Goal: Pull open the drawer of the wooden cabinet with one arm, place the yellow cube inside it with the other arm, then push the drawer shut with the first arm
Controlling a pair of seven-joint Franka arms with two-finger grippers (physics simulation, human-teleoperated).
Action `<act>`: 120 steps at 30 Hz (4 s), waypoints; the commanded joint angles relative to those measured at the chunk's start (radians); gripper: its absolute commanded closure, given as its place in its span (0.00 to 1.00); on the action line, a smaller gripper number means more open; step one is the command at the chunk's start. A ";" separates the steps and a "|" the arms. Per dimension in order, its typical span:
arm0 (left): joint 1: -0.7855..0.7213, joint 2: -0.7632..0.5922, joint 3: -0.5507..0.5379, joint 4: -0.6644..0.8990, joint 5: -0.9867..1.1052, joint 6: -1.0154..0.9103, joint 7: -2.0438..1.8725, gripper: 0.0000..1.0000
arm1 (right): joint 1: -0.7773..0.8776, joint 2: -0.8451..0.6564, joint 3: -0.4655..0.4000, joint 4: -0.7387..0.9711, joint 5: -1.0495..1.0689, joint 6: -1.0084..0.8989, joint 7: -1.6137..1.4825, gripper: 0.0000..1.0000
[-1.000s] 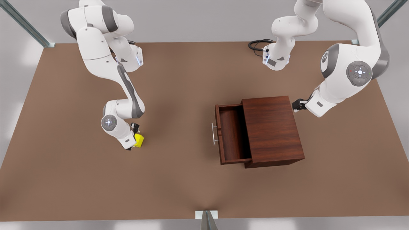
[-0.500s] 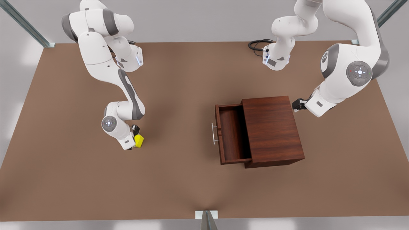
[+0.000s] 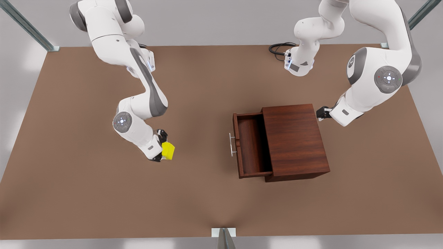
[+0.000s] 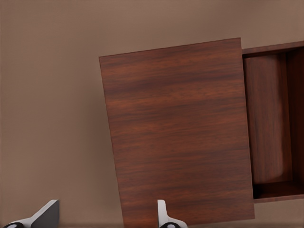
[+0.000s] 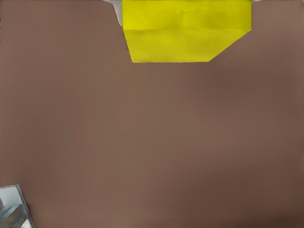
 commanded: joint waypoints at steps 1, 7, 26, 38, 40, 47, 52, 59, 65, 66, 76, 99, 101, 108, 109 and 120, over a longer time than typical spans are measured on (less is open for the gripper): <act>0.001 -0.001 -0.001 0.000 0.001 0.000 0.007 0.00 | 0.032 0.016 -0.001 0.065 0.001 -0.172 0.354 0.48; 0.001 0.000 -0.001 0.000 0.004 0.003 0.007 0.00 | 0.095 0.169 0.098 0.352 -0.005 -0.235 0.738 0.48; 0.001 -0.001 -0.003 0.000 0.006 0.003 0.007 0.00 | 0.235 0.455 0.240 0.710 -0.008 0.115 1.092 0.48; -0.016 -0.004 -0.012 0.003 0.004 0.012 0.007 0.00 | 0.270 0.496 0.237 0.710 -0.010 0.192 1.109 0.00; -0.045 0.000 -0.019 0.026 0.006 0.029 0.005 0.00 | 0.265 0.467 0.227 0.708 -0.008 0.153 1.105 0.00; -0.435 0.183 -0.022 0.213 0.078 0.029 -0.737 0.00 | -0.388 0.172 0.221 0.674 -0.083 -0.652 0.657 0.00; -0.544 0.309 -0.021 0.273 0.108 0.108 -0.989 0.00 | -0.406 0.177 0.215 0.613 -0.160 -0.678 0.793 0.00; -0.605 0.399 -0.019 0.273 0.153 0.248 -1.168 0.00 | -0.425 0.053 0.022 0.279 -0.269 -0.569 1.028 0.00; -0.754 0.621 -0.015 0.454 0.306 0.372 -1.475 0.00 | -0.494 0.064 0.023 0.355 -0.252 -0.571 1.011 0.00; -0.774 0.651 -0.013 0.473 0.329 0.388 -1.497 0.00 | -0.499 0.065 0.025 0.354 -0.226 -0.592 1.017 0.00; -0.789 0.772 -0.006 0.462 0.398 0.481 -1.438 0.00 | -0.454 -0.180 0.034 -0.011 -0.194 -0.404 1.146 0.00; -0.745 0.769 0.016 0.446 0.449 0.424 -1.112 0.00 | -0.452 -0.173 0.034 -0.011 -0.197 -0.405 1.148 0.00; -0.740 0.766 0.016 0.448 0.446 0.389 -1.079 0.00 | -0.452 -0.173 0.034 -0.011 -0.197 -0.405 1.147 0.00; -0.720 0.766 0.016 0.439 0.443 0.385 -1.013 0.00 | -0.452 -0.171 0.034 -0.010 -0.197 -0.404 1.148 0.00; -0.714 0.766 0.016 0.439 0.443 0.385 -1.007 0.00 | -0.452 -0.171 0.034 -0.008 -0.197 -0.404 1.148 0.00; -0.650 0.750 0.013 0.411 0.435 0.340 -0.854 0.00 | -0.452 -0.171 0.034 -0.008 -0.197 -0.404 1.148 0.00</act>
